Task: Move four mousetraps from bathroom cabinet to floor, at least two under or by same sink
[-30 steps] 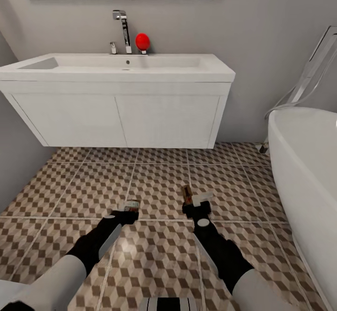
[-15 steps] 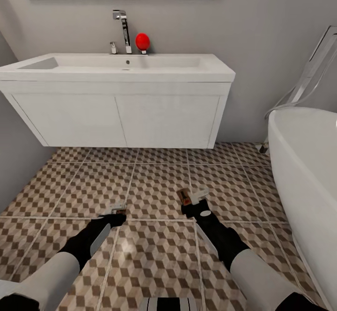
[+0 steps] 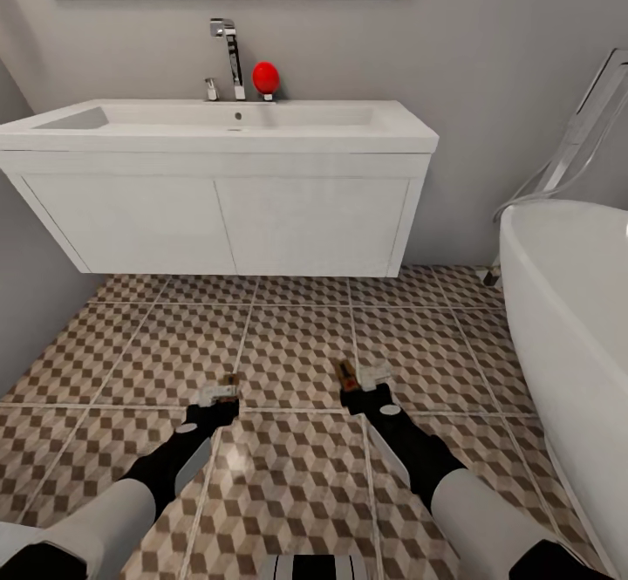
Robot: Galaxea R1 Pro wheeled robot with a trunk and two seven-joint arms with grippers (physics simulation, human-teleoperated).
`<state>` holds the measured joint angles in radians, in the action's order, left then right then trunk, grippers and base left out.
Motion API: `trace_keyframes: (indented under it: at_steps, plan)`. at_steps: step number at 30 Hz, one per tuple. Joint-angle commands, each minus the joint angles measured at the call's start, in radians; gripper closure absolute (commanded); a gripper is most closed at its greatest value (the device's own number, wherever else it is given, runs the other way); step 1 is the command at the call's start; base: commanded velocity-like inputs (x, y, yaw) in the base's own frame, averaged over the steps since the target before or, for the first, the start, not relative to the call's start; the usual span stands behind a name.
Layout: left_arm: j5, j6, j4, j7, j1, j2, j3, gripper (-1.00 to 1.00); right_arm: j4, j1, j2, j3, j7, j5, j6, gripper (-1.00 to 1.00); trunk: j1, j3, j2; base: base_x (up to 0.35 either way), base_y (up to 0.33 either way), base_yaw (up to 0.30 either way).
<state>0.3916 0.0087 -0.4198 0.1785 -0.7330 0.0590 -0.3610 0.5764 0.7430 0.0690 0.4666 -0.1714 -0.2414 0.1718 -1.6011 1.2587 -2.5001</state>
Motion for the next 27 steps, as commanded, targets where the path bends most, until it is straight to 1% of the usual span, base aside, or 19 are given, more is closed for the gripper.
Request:
trace_keyframes:
  at_steps: [1, 4, 7, 9, 13, 18, 27]
  plan:
    - [0.007, -0.01, -0.001, 0.009, -0.001, 0.001, -0.018, 1.0, -0.008, 0.001, -0.001, 0.007, -0.008, -0.018, -0.006, 1.0, 0.0, 0.001, 0.0, 0.0, 0.0, 0.0]
    - [0.007, -0.043, 0.0, 0.009, -0.001, 0.001, -0.06, 1.0, -0.068, 0.001, -0.004, 0.004, 0.001, -0.045, -0.044, 1.0, 0.0, 0.001, 0.0, 0.0, 0.0, 0.0]
    - [0.007, -0.051, 0.0, 0.009, -0.001, 0.001, -0.072, 1.0, -0.092, 0.001, -0.016, 0.003, 0.018, -0.074, -0.052, 1.0, 0.0, 0.001, 0.0, 0.0, 0.0, 0.0]
    - [0.007, -0.055, 0.0, 0.008, -0.001, 0.001, -0.077, 1.0, -0.102, 0.001, -0.028, 0.003, 0.031, -0.106, -0.053, 1.0, 0.0, 0.001, 0.0, 0.0, 0.0, 0.0]
    - [0.008, -0.058, 0.004, 0.007, -0.001, 0.001, -0.08, 1.0, -0.107, 0.001, -0.04, 0.004, 0.036, -0.14, -0.052, 1.0, 0.0, 0.001, 0.0, 0.0, 0.0, 0.0]
    - [0.009, -0.059, 0.035, 0.007, -0.001, 0.0, -0.081, 1.0, -0.108, 0.001, -0.044, 0.005, 0.035, -0.148, -0.053, 1.0, 0.0, 0.001, 0.0, 0.0, 0.0, 0.0]
    - [0.012, -0.061, 0.052, 0.008, 0.002, 0.002, -0.081, 1.0, -0.109, 0.001, -0.044, 0.008, 0.034, -0.15, -0.059, 1.0, 0.0, 0.001, 0.0, 0.0, 0.0, 0.0]
